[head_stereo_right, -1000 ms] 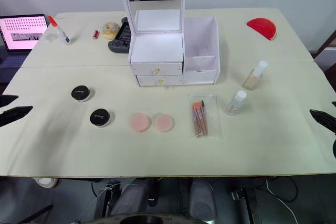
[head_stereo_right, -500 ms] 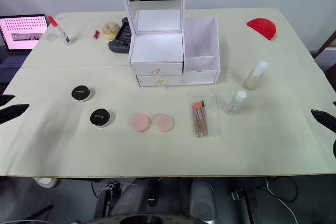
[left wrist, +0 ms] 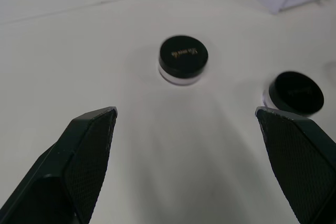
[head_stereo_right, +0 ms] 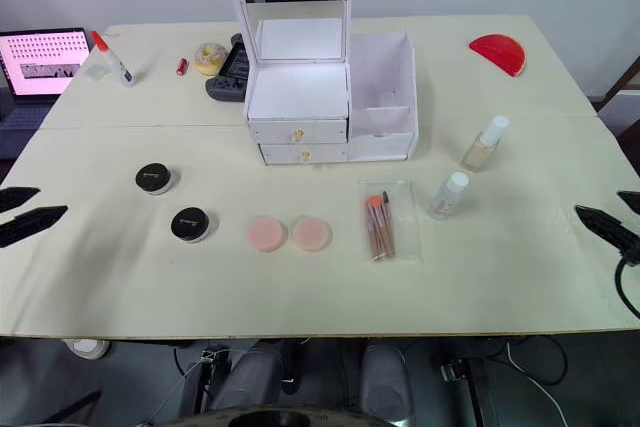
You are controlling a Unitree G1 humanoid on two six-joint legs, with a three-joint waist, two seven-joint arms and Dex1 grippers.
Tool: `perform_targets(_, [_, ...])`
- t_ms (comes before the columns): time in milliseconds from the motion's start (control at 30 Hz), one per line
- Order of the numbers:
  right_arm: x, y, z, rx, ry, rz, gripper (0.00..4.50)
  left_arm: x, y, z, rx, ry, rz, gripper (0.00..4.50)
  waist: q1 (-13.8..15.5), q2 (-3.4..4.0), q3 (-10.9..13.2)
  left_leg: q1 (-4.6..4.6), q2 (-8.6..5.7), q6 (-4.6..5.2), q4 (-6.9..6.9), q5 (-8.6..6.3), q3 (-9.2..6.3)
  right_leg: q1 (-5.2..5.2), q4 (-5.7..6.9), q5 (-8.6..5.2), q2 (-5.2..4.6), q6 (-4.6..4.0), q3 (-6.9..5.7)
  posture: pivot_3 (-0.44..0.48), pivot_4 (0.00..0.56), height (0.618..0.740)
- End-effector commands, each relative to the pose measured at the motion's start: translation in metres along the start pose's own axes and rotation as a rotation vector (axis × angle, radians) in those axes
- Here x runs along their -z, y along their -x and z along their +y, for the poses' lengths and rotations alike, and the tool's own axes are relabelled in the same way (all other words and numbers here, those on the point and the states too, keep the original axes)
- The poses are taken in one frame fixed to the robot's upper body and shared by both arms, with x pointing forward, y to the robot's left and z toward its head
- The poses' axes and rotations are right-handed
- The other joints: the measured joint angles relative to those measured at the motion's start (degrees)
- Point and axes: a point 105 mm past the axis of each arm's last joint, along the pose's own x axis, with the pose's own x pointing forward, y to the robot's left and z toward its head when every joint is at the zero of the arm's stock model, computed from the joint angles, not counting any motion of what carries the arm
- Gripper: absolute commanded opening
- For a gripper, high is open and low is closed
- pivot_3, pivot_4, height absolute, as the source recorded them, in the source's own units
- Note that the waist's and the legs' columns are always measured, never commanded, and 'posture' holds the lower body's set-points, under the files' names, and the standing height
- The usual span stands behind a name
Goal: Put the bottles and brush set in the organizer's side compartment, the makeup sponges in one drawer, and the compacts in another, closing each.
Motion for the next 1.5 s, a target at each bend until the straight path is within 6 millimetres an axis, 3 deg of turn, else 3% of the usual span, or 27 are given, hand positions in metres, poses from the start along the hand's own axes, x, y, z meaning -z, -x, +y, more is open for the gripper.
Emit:
perform_targets(33, [-0.018, -0.009, 0.014, 0.032, 0.031, -0.019, 4.5, -0.011, -0.02, -0.016, 0.063, -0.048, -0.014, 4.45, 0.1, 0.0, 0.0, 0.0, 0.0, 0.0, 0.01, 0.0, 0.0, 0.0, 0.0, 0.0, 0.0, 0.0, 0.01, 0.0, 0.15, 0.737])
perform_targets(167, [-0.03, -0.025, 0.039, 0.005, -0.013, -0.025, 4.5, -0.024, -0.057, -0.047, 0.172, -0.062, -0.045, 4.45, 0.56, -0.01, -0.01, -0.01, -0.03, 0.01, 0.05, 0.02, -0.03, 0.03, 0.01, 0.01, 0.0, 0.0, 0.03, 0.0, 0.15, 0.737])
perform_targets(267, [-0.039, -0.042, 0.05, 0.017, 0.002, -0.014, 4.5, -0.046, -0.081, -0.093, 0.347, -0.117, -0.076, 4.45, 1.02, -0.03, 0.0, -0.03, -0.02, 0.02, 0.23, 0.02, -0.04, 0.07, 0.03, 0.04, 0.04, -0.02, 0.03, 0.0, 0.15, 0.737])
perform_targets(367, [-0.049, -0.06, 0.051, 0.053, 0.065, -0.012, 4.5, -0.072, -0.086, -0.132, 0.512, -0.18, -0.118, 4.45, 0.97, -0.09, 0.03, -0.09, -0.03, 0.03, 0.4, 0.03, -0.02, 0.08, 0.03, 0.11, 0.06, -0.01, 0.03, 0.0, 0.15, 0.737])
perform_targets(600, [-0.065, -0.103, 0.061, 0.045, 0.04, -0.023, 4.5, -0.105, -0.084, -0.185, 0.74, -0.233, -0.133, 4.45, 0.83, -0.08, 0.04, -0.1, 0.15, 0.05, 0.6, 0.04, -0.02, 0.12, 0.06, 0.19, 0.4, -0.12, 0.15, 0.0, 0.15, 0.737])
perform_targets(967, [-0.073, -0.134, 0.055, 0.083, 0.016, -0.019, 4.5, -0.114, -0.083, -0.208, 0.788, -0.286, -0.165, 4.45, 0.81, -0.08, 0.04, -0.12, 0.41, 0.06, 0.67, 0.04, 0.03, 0.11, 0.04, 0.27, 0.66, -0.26, 0.19, 0.0, 0.15, 0.737])
perform_targets(1433, [-0.072, -0.145, 0.043, 0.112, -0.012, -0.028, 4.5, -0.12, -0.079, -0.211, 0.763, -0.294, -0.195, 4.45, 0.65, -0.08, 0.04, -0.11, 0.49, 0.06, 0.71, 0.05, 0.14, 0.08, 0.04, 0.33, 0.76, -0.36, 0.29, 0.0, 0.15, 0.737])
perform_targets(1500, [-0.073, -0.145, 0.043, 0.114, -0.011, -0.032, 3.91, -0.12, -0.079, -0.211, 0.761, -0.291, -0.196, 4.5, 0.55, -0.08, 0.04, -0.11, 0.49, 0.05, 0.71, 0.05, 0.15, 0.08, 0.04, 0.33, 0.77, -0.36, 0.29, 0.0, 0.15, 0.737])
